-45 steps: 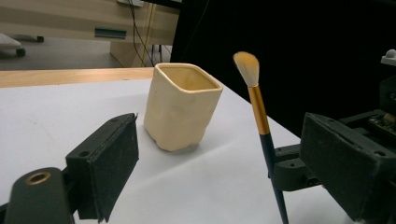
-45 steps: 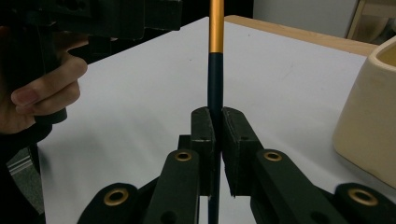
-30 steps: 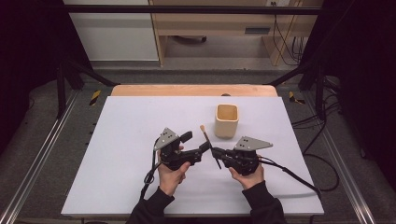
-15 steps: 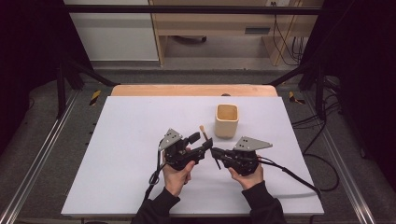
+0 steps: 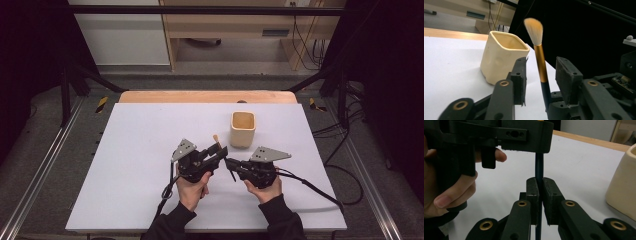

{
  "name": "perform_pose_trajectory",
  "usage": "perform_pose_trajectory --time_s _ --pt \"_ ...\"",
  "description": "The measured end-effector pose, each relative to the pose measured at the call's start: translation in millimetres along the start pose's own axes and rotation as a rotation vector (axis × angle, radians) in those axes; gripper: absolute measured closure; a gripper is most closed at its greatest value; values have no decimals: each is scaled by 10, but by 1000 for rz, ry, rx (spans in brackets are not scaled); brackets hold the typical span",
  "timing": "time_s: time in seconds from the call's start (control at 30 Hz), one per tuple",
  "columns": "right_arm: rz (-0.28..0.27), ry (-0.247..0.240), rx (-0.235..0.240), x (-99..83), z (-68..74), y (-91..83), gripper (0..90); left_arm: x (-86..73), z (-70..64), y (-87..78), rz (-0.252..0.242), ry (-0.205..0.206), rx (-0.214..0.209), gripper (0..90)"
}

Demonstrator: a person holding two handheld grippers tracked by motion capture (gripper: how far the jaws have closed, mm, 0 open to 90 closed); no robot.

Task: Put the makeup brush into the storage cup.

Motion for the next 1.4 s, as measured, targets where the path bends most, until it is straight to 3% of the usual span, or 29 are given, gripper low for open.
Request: perform_pose_trajectory --time_s 0.9,1.17,1.4 --pt "2 -3 3 -4 11 15 840 -8 -29 2 -17 -73 -23 824" --pt "-7 4 13 4 22 19 823 0 -39 -12 -28 -51 -9 830" --pt "6 20 -4 -3 -14 42 654 -37 -46 18 4 3 38 830"
Point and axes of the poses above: each handheld gripper's, and its own axes: y roughly forward along the jaws, x roughly out of its top, z roughly to its left, the point moved 9 cm from there along y, roughly forward along the jaws, and after that the axes turned 15 degrees about z, right-handed, at the moved point
